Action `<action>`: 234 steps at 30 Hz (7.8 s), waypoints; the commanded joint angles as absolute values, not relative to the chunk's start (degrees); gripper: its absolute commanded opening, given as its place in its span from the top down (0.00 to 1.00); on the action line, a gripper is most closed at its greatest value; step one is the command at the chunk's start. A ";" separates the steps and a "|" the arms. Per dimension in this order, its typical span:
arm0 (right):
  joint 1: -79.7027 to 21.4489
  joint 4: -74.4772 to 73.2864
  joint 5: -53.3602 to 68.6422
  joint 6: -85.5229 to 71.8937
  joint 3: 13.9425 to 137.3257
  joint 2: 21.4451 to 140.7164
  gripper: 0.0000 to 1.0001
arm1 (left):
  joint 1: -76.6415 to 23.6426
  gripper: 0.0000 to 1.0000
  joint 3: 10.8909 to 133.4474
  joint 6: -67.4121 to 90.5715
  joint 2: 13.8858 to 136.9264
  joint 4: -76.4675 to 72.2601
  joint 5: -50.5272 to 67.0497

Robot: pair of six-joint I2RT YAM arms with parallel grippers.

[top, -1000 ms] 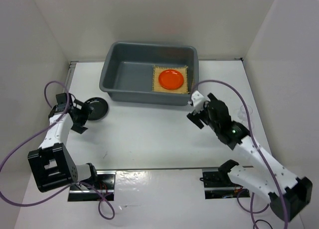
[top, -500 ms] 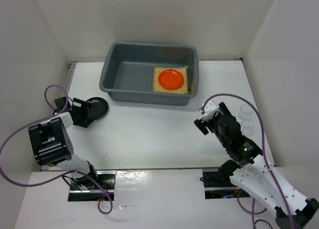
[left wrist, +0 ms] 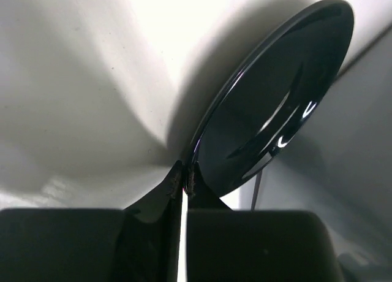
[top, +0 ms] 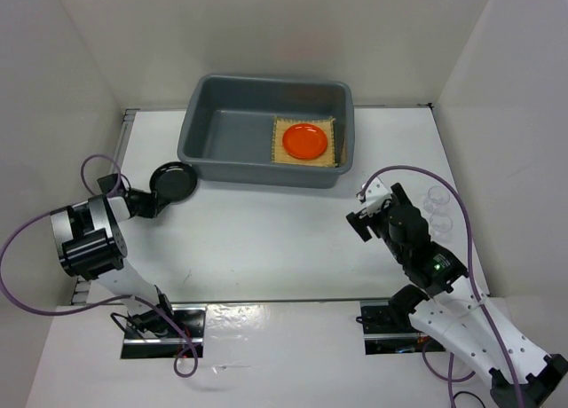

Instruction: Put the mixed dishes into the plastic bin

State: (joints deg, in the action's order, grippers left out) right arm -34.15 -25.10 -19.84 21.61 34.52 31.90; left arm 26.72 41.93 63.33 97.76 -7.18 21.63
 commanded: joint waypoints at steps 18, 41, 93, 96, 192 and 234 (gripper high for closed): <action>-35.68 -23.99 -20.39 20.92 34.72 34.37 0.01 | 13.38 1.00 85.74 76.13 86.98 1.22 18.53; -35.68 -23.47 -21.44 21.45 34.19 32.17 0.01 | -16.08 1.00 179.89 64.51 164.34 51.50 31.55; 2.63 -30.94 -26.63 19.60 64.07 87.36 0.01 | -9.35 0.02 102.80 31.11 82.48 54.60 -1.16; 3.16 -27.52 -26.63 21.08 61.27 87.36 0.01 | -5.11 0.01 87.08 32.52 71.83 52.12 5.00; -39.38 -54.06 8.88 31.13 179.30 148.31 0.03 | -6.86 0.00 69.87 32.26 56.60 56.25 -13.89; 18.90 -44.22 -1.94 33.57 53.97 74.88 0.16 | -4.13 0.00 58.27 39.55 55.72 49.13 -6.59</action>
State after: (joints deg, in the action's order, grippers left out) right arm 18.55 -49.71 -2.20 32.97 55.64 75.57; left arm -4.51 57.74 40.62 55.53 49.84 -7.51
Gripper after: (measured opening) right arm 0.843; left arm 1.000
